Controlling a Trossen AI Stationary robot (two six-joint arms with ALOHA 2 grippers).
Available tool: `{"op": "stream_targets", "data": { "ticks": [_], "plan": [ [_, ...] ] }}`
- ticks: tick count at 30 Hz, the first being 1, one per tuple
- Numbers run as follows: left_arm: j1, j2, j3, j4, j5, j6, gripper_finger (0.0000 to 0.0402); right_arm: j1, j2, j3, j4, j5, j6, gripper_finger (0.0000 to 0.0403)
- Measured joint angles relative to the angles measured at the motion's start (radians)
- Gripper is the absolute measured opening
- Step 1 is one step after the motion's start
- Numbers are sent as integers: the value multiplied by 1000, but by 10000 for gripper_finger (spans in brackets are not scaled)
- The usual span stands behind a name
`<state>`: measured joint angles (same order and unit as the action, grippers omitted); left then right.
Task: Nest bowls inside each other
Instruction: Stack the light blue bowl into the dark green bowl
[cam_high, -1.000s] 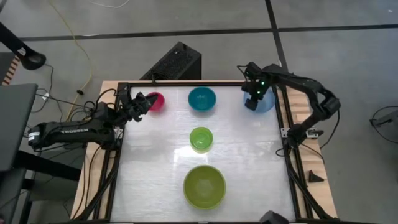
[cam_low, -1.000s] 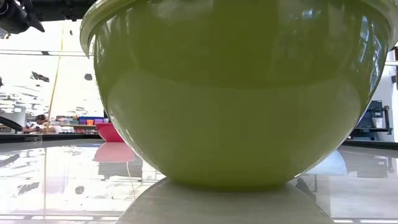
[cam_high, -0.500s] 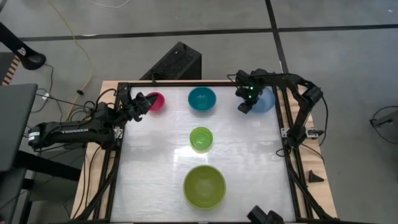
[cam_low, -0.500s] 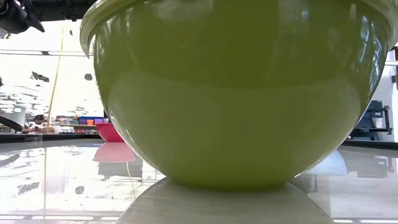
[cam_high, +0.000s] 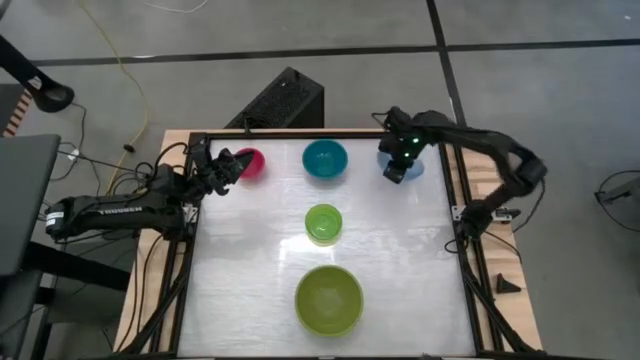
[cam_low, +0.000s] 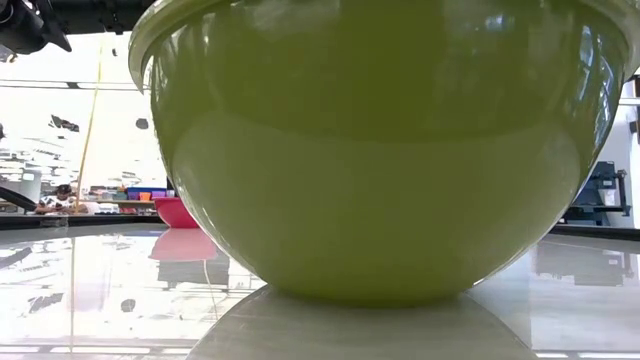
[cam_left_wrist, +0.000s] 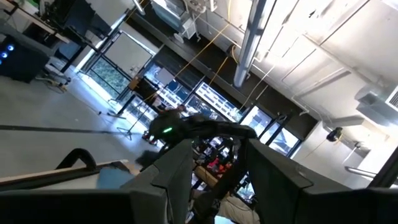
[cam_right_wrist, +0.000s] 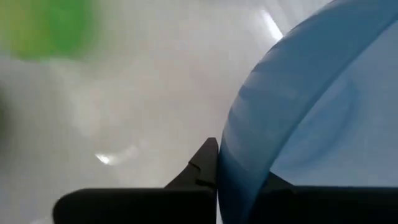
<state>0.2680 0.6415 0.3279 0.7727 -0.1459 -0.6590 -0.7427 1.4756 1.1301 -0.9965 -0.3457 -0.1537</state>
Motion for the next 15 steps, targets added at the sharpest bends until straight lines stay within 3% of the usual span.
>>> {"op": "stream_targets", "data": {
  "ticks": [4, 8, 11, 15],
  "plan": [
    [0, 0, 0, -5, 0, 0, 139, 46, -197, 2, 9, -112, 79, 37],
    [0, 0, 0, -23, 0, 0, 139, 172, -396, 2, 66, -122, 195, 34],
    [0, 0, 0, -34, 0, 0, 139, 289, -534, 2, 158, -97, 310, 34],
    [0, 0, 0, -42, 0, 0, 139, 471, -664, 2, 279, 99, 437, 34]
  ]
}}
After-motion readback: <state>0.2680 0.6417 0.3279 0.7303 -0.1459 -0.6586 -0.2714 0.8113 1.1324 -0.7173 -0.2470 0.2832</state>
